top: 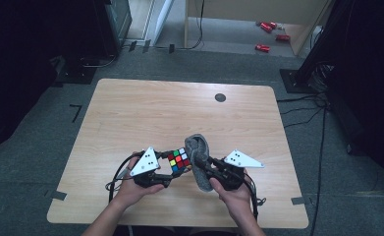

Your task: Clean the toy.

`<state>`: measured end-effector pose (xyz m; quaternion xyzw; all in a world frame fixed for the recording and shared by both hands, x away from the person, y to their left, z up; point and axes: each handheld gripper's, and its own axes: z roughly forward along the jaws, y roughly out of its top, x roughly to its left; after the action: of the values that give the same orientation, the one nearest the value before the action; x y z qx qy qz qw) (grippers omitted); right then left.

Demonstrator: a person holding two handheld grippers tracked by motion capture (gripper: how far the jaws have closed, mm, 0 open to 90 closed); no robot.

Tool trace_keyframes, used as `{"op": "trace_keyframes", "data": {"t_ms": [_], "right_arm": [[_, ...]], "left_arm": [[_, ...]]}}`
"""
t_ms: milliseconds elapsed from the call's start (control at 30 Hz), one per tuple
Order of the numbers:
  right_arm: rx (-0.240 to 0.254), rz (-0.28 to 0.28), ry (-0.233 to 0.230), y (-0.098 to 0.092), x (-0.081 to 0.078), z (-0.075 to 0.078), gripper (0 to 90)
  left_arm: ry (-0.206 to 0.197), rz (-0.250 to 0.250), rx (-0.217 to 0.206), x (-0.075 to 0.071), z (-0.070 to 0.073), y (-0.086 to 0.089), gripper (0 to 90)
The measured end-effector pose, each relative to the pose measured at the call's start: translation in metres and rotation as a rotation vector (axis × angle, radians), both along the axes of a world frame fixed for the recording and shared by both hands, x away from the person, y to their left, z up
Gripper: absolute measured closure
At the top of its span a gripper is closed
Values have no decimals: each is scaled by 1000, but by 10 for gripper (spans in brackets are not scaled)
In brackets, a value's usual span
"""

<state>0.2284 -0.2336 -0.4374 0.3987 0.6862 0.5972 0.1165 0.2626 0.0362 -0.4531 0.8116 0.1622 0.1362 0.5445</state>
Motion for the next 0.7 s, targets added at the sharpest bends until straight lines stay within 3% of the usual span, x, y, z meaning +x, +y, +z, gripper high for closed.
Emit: {"op": "trace_keyframes", "data": {"t_ms": [167, 433, 600, 700], "right_arm": [[-7, 13, -38, 4, -6, 10, 705], [-11, -22, 70, -4, 7, -11, 703], [22, 5, 36, -1, 2, -1, 703], [8, 1, 14, 1, -1, 4, 704]], "left_arm": [[-25, 0, 15, -3, 0, -3, 346], [-13, 1, -11, -1, 2, 1, 346], [-21, -7, 27, -2, -2, -3, 346], [-24, -9, 12, -3, 0, -2, 346]]}}
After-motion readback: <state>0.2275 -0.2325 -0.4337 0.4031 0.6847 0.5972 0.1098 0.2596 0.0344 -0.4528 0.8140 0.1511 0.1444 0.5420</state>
